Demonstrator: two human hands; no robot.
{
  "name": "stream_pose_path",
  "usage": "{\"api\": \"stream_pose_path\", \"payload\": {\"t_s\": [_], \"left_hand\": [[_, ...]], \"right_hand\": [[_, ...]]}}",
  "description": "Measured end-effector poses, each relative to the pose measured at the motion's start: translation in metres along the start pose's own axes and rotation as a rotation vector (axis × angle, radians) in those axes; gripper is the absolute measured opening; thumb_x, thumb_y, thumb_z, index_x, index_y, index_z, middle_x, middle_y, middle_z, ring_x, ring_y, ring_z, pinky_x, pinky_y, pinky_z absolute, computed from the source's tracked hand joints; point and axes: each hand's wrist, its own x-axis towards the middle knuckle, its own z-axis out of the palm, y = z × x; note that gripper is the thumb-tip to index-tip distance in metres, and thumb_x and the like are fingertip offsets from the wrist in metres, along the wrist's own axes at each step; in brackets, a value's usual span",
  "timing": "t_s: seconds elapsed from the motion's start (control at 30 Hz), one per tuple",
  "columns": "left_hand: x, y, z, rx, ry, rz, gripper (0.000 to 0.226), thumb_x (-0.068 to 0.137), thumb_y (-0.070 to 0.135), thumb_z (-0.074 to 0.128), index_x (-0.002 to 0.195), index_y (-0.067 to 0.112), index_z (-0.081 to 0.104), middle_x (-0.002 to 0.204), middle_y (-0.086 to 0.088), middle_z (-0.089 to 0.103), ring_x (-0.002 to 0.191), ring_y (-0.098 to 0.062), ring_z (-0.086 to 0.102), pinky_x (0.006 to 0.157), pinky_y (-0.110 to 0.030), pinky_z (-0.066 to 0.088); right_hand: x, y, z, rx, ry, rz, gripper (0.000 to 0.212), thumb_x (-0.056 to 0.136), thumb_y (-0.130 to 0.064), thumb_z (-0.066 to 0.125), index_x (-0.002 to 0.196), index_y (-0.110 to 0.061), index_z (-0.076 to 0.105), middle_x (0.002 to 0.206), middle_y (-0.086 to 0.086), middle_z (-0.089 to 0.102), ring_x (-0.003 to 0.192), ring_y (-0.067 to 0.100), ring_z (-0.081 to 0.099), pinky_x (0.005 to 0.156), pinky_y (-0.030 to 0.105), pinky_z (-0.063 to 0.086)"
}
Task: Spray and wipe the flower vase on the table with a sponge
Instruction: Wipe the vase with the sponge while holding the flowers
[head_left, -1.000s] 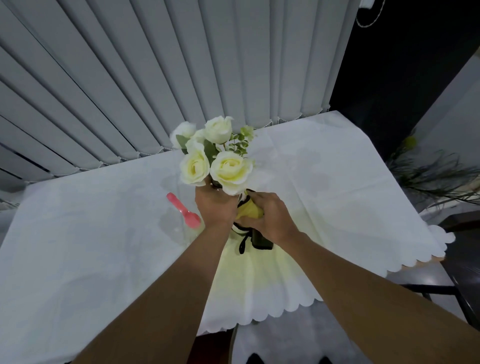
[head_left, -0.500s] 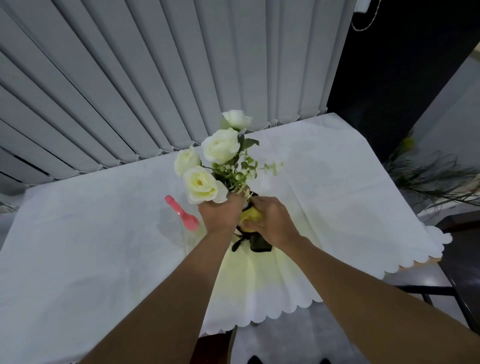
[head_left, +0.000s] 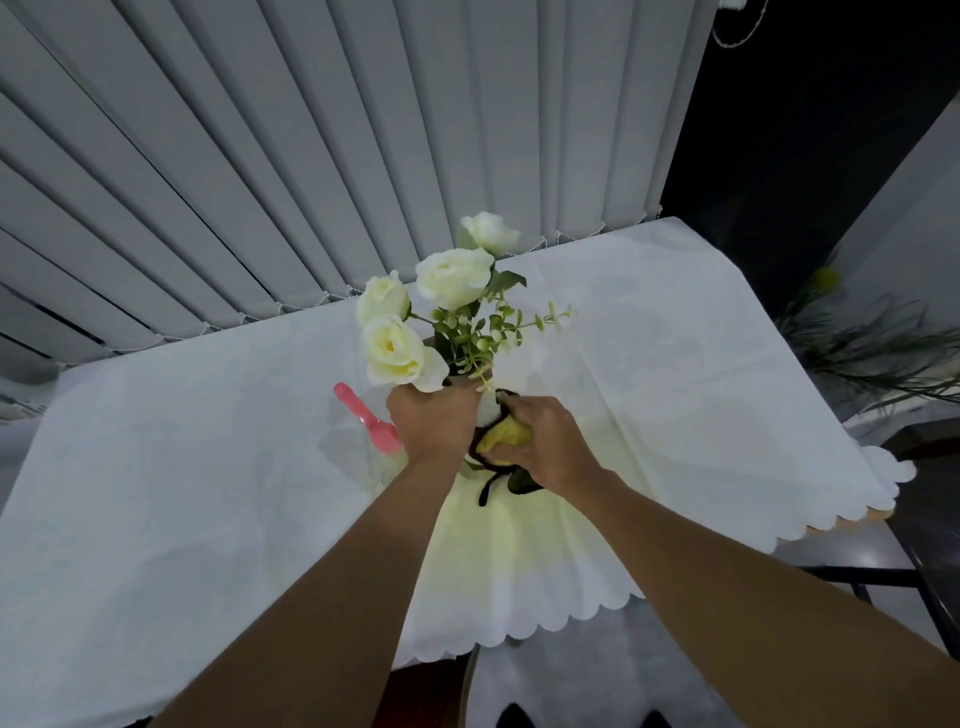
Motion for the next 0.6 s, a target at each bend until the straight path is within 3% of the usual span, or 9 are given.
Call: {"api": "stream_pose_path", "payload": {"t_s": [0.07,0.13,0.17,0.27,0.37,0.5,0.6], "left_hand": [[0.002,-0.006,0.000,0.112,-0.068,0.023,0.025,0.079,-0.001,0.073,0.067,0.011,0.055,0.060,0.001,0.053,0.061,-0.020,0.057,0.053,-0.014,0.039],[-0.001,-0.004,-0.001,0.225,-0.130,0.053,0.012,0.083,0.002,0.072,0.080,-0.005,0.062,0.069,-0.010,0.057,0.070,-0.028,0.055,0.057,-0.013,0.036],[-0.002,-0.002,-0.001,0.233,-0.131,0.071,0.013,0.082,0.008,0.076,0.085,0.002,0.066,0.075,-0.007,0.060,0.074,-0.024,0.055,0.063,-0.016,0.041],[-0.002,0.001,0.000,0.139,-0.116,0.110,0.035,0.075,0.015,0.084,0.070,0.032,0.054,0.069,0.012,0.061,0.069,-0.010,0.059,0.066,-0.023,0.049],[0.001,-0.002,0.001,0.187,-0.077,0.053,0.045,0.072,0.011,0.085,0.060,0.025,0.044,0.066,-0.004,0.060,0.062,-0.016,0.054,0.057,-0.033,0.049],[0.002,-0.008,-0.001,0.230,-0.116,0.009,0.045,0.078,0.002,0.077,0.057,0.024,0.044,0.058,0.005,0.049,0.057,-0.014,0.049,0.045,-0.007,0.038],[0.003,-0.017,-0.002,0.247,-0.120,0.049,0.045,0.077,0.006,0.079,0.059,0.026,0.043,0.069,-0.003,0.055,0.067,-0.020,0.053,0.064,-0.021,0.043]], "right_hand": [[-0.007,0.004,0.006,-0.012,-0.030,0.059,0.027,0.061,-0.025,0.077,0.085,-0.019,0.066,0.074,-0.005,0.066,0.066,0.015,0.062,0.060,0.030,0.049],[-0.010,0.006,0.011,-0.029,-0.039,0.103,0.020,0.062,-0.021,0.074,0.078,-0.017,0.063,0.070,-0.003,0.063,0.063,0.017,0.061,0.057,0.037,0.051],[-0.009,0.006,0.012,-0.029,-0.043,0.104,0.021,0.063,-0.020,0.075,0.081,-0.017,0.065,0.071,-0.004,0.064,0.064,0.016,0.061,0.059,0.038,0.053],[-0.003,-0.002,0.005,-0.002,-0.022,0.052,0.034,0.062,-0.018,0.080,0.095,-0.018,0.069,0.079,-0.011,0.064,0.071,0.009,0.060,0.062,0.022,0.048],[0.004,-0.013,-0.004,-0.029,0.024,-0.035,0.039,0.063,-0.026,0.080,0.099,-0.020,0.068,0.083,-0.008,0.065,0.078,0.011,0.058,0.065,0.022,0.044],[0.002,-0.008,-0.013,-0.064,0.018,-0.004,0.045,0.071,-0.029,0.079,0.114,-0.022,0.069,0.089,-0.006,0.064,0.091,0.016,0.054,0.073,0.025,0.038],[-0.006,0.003,-0.023,-0.187,-0.030,0.177,0.042,0.079,-0.021,0.076,0.119,-0.013,0.068,0.092,0.003,0.056,0.102,0.024,0.052,0.079,0.025,0.037]]}}
